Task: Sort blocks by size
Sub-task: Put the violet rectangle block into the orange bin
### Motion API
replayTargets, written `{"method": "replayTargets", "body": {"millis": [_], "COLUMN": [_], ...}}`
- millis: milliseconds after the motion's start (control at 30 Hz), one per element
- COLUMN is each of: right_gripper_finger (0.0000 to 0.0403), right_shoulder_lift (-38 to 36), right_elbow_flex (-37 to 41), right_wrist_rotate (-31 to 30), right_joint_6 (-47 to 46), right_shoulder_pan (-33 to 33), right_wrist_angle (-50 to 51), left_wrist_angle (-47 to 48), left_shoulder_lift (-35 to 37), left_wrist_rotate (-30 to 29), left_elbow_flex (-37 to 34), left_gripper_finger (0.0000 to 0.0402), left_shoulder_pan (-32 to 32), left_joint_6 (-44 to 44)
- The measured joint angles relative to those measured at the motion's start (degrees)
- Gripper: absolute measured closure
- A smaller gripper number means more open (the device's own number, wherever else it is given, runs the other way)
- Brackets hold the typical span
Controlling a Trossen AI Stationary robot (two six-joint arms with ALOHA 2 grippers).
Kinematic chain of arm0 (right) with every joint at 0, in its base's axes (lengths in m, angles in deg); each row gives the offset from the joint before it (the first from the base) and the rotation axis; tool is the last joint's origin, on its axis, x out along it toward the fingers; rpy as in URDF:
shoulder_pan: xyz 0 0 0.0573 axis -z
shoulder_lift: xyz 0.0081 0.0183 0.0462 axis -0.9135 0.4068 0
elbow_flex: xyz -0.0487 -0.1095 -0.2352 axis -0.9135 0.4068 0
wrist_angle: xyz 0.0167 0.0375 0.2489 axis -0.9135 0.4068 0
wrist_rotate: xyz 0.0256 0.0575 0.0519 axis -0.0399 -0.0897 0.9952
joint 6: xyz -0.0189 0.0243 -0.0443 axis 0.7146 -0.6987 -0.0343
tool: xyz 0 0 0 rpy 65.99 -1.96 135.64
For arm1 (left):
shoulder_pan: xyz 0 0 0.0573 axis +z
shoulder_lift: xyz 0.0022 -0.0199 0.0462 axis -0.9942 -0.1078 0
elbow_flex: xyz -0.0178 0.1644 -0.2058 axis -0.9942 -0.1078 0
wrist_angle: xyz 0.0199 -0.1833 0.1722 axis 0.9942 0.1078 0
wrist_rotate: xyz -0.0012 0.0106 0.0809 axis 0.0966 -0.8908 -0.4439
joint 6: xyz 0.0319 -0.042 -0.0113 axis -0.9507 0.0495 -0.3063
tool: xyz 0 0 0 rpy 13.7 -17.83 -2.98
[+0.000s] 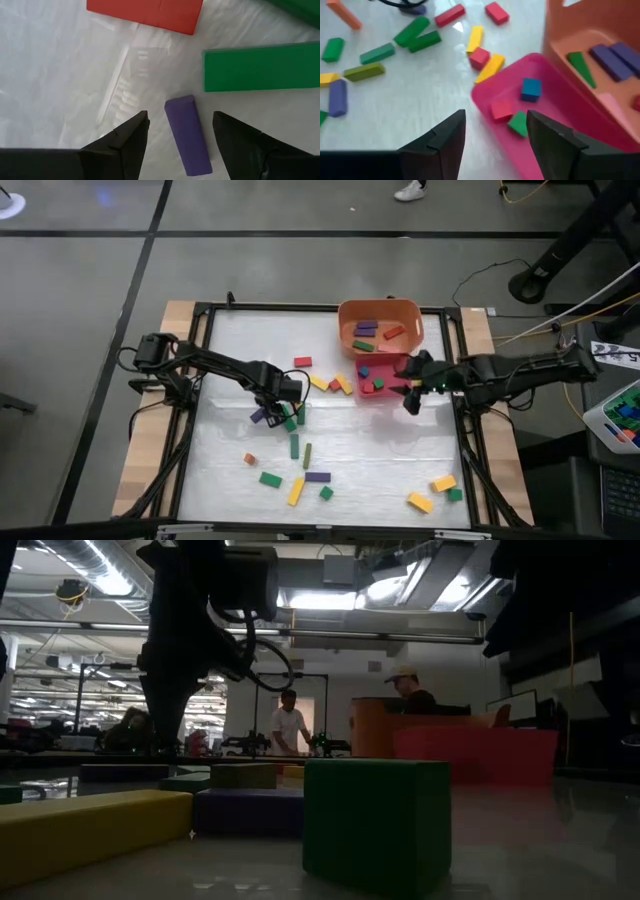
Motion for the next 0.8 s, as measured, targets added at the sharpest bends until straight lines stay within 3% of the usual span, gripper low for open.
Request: {"method": "replayTargets", "body": {"millis": [400, 800], "right_gripper_finger": [0.0194, 0.0194], "right_shoulder_lift": [0.0, 0.0], "right_elbow_flex": [4.5, 5.8], "right_wrist_rotate": [-0.3, -0.4], "right_joint_6": [-0.5, -0.5], "right_shoulder_pan": [-8.6, -10.9], "right_wrist_angle": [-8.2, -10.1], "left_wrist_angle": [0.0, 0.2], "left_shoulder_lift": [-2.7, -2.7], "left_wrist_rotate": [0.0, 0.0], "left_elbow_flex": [0.0, 0.0], "left_gripper_finger": [0.0192, 0.0192], "left_shoulder_pan": [0.0, 0.0], "left_joint_6": [0.7, 3.8]}}
